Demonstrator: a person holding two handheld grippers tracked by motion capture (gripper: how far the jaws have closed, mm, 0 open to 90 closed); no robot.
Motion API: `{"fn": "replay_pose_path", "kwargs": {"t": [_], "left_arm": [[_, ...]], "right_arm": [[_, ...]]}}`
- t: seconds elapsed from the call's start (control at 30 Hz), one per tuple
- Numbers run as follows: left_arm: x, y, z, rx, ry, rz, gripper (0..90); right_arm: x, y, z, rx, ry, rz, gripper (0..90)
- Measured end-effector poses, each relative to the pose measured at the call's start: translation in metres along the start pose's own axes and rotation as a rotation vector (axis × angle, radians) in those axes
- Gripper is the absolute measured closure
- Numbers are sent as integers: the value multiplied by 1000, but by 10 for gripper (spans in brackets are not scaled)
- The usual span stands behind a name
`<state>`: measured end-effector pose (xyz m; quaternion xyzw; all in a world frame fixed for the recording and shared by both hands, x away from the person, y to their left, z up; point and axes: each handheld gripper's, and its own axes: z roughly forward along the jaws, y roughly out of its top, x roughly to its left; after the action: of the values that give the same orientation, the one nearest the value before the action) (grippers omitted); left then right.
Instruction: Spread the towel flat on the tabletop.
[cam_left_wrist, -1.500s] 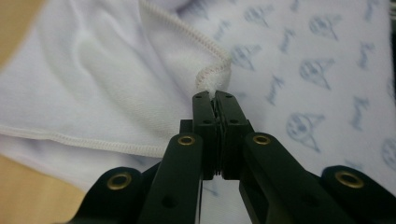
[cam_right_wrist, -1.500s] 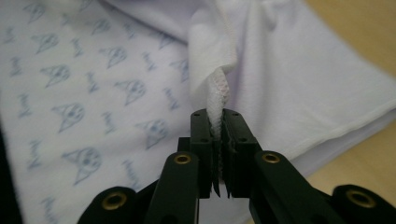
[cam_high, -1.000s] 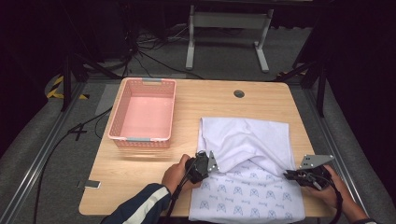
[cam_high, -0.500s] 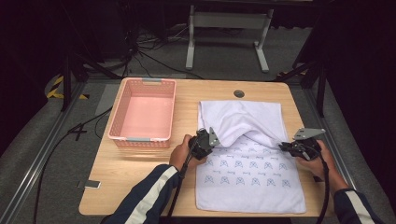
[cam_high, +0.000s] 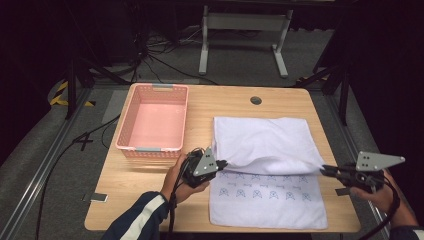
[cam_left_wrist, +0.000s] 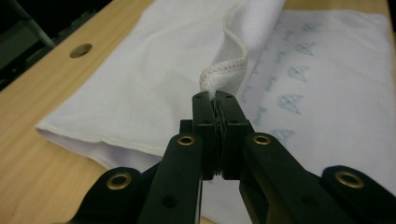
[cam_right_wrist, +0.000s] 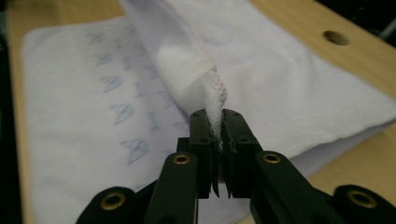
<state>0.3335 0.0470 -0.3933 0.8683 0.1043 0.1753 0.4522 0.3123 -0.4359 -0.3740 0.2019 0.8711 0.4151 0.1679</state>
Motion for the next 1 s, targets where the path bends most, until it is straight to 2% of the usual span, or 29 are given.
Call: {"fn": "replay_pose_path", "kwargs": {"t": [0.03, 0.1, 0.17, 0.23, 0.27, 0.33, 0.37, 0.43, 0.47, 0.53, 0.57, 0.6, 0.63, 0.7, 0.73, 0.77, 0.8, 0.83, 0.9, 0.93, 1.0], "left_arm": [[-4, -3, -3, 5, -13, 12, 880], [-14, -12, -5, 9, -64, 4, 881], [-23, -21, -3, 43, -120, 8, 881], [-27, -30, 0, 77, -156, -6, 881], [-27, -35, 1, 102, -169, 5, 881], [-28, -42, 7, 148, -207, -6, 882], [-29, -44, 9, 156, -206, 4, 882], [-32, -46, 16, 201, -220, 11, 882], [-32, -46, 16, 201, -220, 11, 882], [-33, -49, 26, 255, -222, 42, 882], [-33, -51, 29, 277, -221, 46, 881], [-31, -52, 31, 270, -231, 40, 882], [-28, -50, 33, 282, -223, 34, 882], [-23, -49, 36, 292, -183, 46, 883], [-19, -49, 38, 292, -162, 32, 883], [-19, -49, 38, 292, -162, 32, 883], [-15, -49, 40, 290, -150, 18, 883], [-11, -49, 42, 296, -134, 14, 883], [-4, -49, 45, 307, -81, 1, 883], [3, -48, 48, 319, -53, 4, 883], [8, -47, 49, 309, -34, -10, 883]], "right_arm": [[7, -4, 0, 18, 21, -18, 836], [20, -12, 0, 57, 76, -44, 837], [30, -21, 2, 94, 134, -67, 837], [37, -29, 5, 141, 193, -80, 837], [40, -31, 7, 172, 219, -83, 837], [44, -36, 12, 230, 282, -95, 836], [48, -39, 16, 269, 301, -104, 835], [51, -42, 23, 324, 302, -110, 831], [51, -42, 23, 324, 302, -110, 831], [53, -46, 33, 385, 275, -116, 826], [52, -46, 34, 366, 276, -104, 828], [51, -47, 35, 365, 278, -93, 829], [50, -47, 36, 361, 272, -94, 830], [48, -46, 38, 352, 239, -88, 833], [46, -46, 39, 351, 228, -86, 834], [46, -46, 39, 351, 228, -86, 834], [42, -45, 43, 336, 195, -65, 834], [42, -45, 43, 336, 195, -65, 834], [34, -44, 48, 311, 156, -40, 836], [27, -42, 55, 296, 117, -21, 836], [22, -39, 59, 293, 91, -13, 833]]}}
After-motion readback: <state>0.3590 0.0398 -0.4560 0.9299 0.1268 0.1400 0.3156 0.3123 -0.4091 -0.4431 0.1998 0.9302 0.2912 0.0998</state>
